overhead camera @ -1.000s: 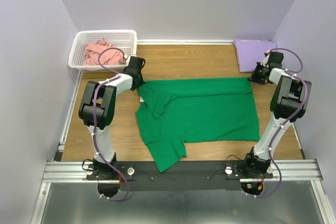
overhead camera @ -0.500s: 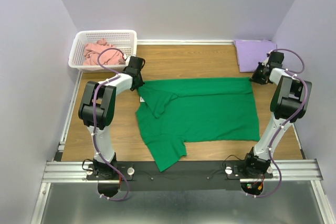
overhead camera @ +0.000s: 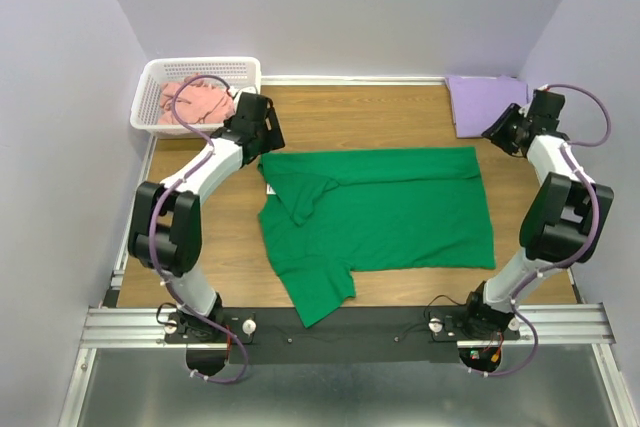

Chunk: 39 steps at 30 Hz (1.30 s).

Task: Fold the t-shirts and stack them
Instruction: Fold the tshirt

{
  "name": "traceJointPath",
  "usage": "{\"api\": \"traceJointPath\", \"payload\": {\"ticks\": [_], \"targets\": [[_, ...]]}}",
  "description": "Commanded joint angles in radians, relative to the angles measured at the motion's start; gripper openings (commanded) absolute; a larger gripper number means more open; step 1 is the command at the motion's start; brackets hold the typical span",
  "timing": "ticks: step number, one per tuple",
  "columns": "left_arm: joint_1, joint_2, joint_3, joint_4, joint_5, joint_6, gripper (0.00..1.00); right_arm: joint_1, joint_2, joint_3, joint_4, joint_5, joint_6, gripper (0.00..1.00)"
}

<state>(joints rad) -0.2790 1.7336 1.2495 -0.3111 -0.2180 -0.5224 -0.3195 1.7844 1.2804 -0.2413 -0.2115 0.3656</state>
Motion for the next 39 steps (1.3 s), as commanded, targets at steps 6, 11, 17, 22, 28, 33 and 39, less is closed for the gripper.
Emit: {"api": "traceJointPath", "payload": {"ticks": [6,11,17,22,28,33,39], "targets": [[-0.271,-0.236,-0.106,-0.085,-0.099,0.064,0.86,0.25,-0.154,-0.179,0.023,-0.23,0.142,0.58],[-0.417,-0.29,-0.202,-0.103,-0.156,0.055,0.86,0.421,-0.198,-0.344,0.286,-0.293,0.34,0.73],[-0.549,-0.252,-0.257,-0.117,-0.283,0.053,0.86,0.556,-0.188,-0.469,0.453,-0.302,0.463,0.76],[-0.623,-0.14,-0.226,-0.137,-0.386,0.048,0.82,0.565,-0.187,-0.509,0.493,-0.273,0.489,0.76],[-0.632,-0.002,-0.156,-0.175,-0.48,0.044,0.61,0.565,-0.204,-0.538,0.499,-0.261,0.503,0.76],[-0.64,0.023,-0.144,-0.145,-0.466,0.065,0.55,0.565,-0.215,-0.555,0.499,-0.259,0.504,0.76],[-0.641,0.067,-0.147,-0.132,-0.472,0.064,0.51,0.565,-0.22,-0.561,0.499,-0.258,0.506,0.77]]}}
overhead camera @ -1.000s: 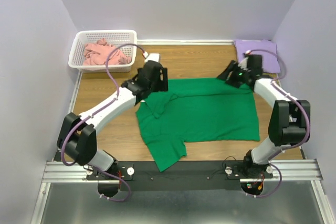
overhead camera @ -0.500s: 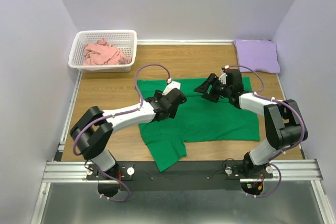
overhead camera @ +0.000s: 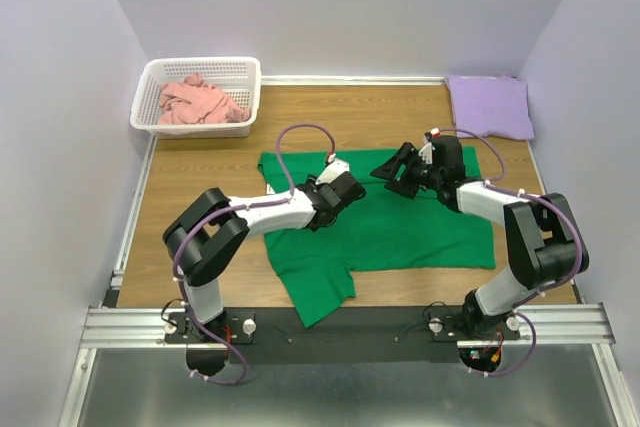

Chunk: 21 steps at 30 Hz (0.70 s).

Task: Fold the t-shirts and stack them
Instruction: Fold the tshirt

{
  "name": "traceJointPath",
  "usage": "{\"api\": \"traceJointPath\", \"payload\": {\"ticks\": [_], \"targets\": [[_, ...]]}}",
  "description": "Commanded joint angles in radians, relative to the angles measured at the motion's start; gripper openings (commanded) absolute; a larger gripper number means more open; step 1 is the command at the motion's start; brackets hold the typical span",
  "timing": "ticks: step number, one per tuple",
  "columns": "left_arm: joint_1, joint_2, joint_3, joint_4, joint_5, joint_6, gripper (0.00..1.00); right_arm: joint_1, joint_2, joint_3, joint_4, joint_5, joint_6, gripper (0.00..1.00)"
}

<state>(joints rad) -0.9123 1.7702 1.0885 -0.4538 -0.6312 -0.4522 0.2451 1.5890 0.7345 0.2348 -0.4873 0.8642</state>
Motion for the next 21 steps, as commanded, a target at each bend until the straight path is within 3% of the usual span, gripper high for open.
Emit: {"api": "traceJointPath", "payload": {"ticks": [1,10,21], "targets": [[-0.008,0.032,0.011,0.01,-0.061,-0.009,0.5,0.0,-0.021,-0.014,0.023,0.015,0.007,0.76],[0.004,0.052,0.033,-0.003,-0.119,0.01,0.18,0.023,0.029,0.002,0.106,-0.019,0.056,0.76],[0.073,-0.005,0.076,0.001,-0.081,0.116,0.17,0.137,0.169,0.068,0.26,0.013,0.153,0.76]]}}
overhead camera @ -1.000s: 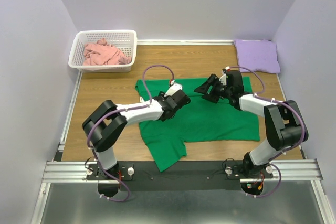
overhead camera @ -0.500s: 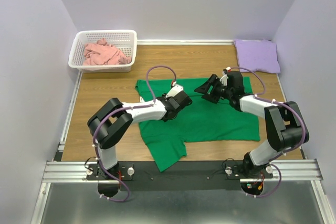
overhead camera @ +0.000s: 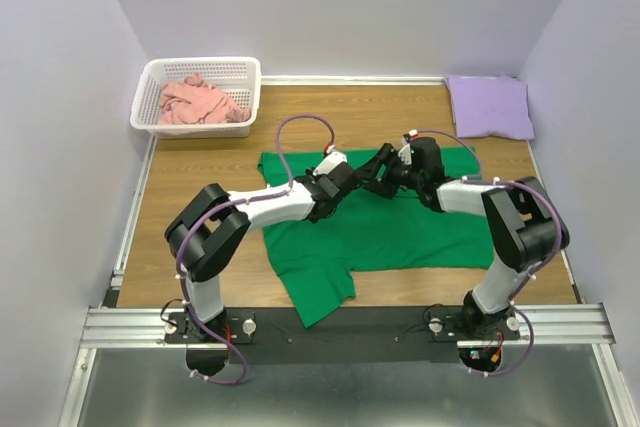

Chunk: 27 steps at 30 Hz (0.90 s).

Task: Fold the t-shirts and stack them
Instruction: Fold the tshirt

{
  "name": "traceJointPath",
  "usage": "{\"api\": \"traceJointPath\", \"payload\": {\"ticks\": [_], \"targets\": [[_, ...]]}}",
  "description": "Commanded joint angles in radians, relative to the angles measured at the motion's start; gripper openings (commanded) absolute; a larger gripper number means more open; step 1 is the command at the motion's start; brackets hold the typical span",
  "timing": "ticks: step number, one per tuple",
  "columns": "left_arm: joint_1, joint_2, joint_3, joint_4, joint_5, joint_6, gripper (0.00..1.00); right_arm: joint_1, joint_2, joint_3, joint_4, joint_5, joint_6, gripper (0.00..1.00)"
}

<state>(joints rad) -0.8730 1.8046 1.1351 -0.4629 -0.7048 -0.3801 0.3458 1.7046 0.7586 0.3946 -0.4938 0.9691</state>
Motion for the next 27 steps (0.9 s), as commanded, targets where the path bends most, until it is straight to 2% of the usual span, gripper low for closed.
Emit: {"api": "traceJointPath", "payload": {"ticks": [1,5,9,16,19,23,27], "targets": [[0.043,-0.04,0.035,0.015,0.004,0.052,0.17,0.045,0.072,0.056,0.107,0.02,0.054,0.76],[0.087,-0.033,0.048,0.026,0.019,0.089,0.2,0.099,0.16,0.117,0.15,0.034,0.082,0.76],[0.117,-0.034,0.061,0.03,0.041,0.096,0.27,0.13,0.213,0.148,0.179,0.049,0.108,0.75],[0.183,0.001,0.084,0.095,0.088,0.101,0.33,0.165,0.254,0.179,0.199,0.049,0.099,0.59],[0.2,0.024,0.094,0.112,0.099,0.104,0.33,0.171,0.265,0.192,0.188,0.05,0.076,0.56],[0.223,0.067,0.112,0.142,0.123,0.106,0.33,0.185,0.28,0.231,0.147,0.041,0.028,0.55],[0.241,0.085,0.127,0.136,0.13,0.092,0.33,0.217,0.288,0.317,-0.043,0.066,-0.145,0.54]]}}
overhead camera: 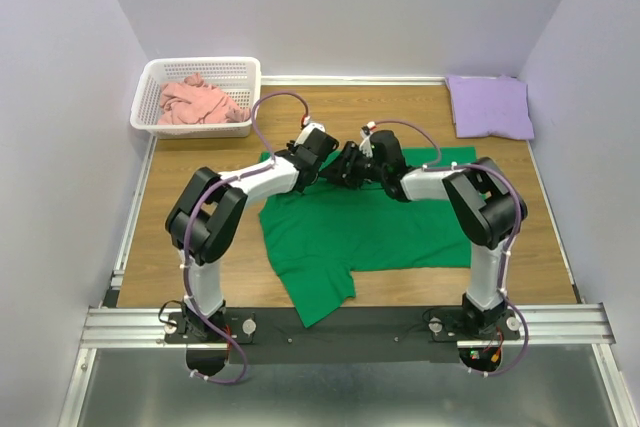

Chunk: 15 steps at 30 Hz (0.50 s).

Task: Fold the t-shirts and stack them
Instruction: Fold the tshirt

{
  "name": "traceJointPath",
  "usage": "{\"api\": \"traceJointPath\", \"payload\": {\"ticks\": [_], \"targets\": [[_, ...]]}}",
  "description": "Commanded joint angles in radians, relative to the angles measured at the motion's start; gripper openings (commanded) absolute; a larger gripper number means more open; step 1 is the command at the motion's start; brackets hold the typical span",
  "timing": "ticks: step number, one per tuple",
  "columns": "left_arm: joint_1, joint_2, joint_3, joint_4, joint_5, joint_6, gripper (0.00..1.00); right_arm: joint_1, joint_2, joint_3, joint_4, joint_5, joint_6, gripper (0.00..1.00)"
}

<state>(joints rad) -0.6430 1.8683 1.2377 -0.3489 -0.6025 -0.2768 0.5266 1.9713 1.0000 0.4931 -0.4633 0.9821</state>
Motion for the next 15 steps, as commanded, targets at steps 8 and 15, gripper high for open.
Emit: {"api": "traceJointPath", "payload": {"ticks": [8,15], "targets": [[0.104,-0.193,-0.032,-0.061,0.087,-0.166,0.67,0.115,0.006,0.138,-0.332,0.163,-0.41,0.5],[0.158,-0.389,-0.191,-0.03,0.181,-0.225,0.74,0.167,0.029,0.192,-0.427,0.222,-0.523,0.46]]}}
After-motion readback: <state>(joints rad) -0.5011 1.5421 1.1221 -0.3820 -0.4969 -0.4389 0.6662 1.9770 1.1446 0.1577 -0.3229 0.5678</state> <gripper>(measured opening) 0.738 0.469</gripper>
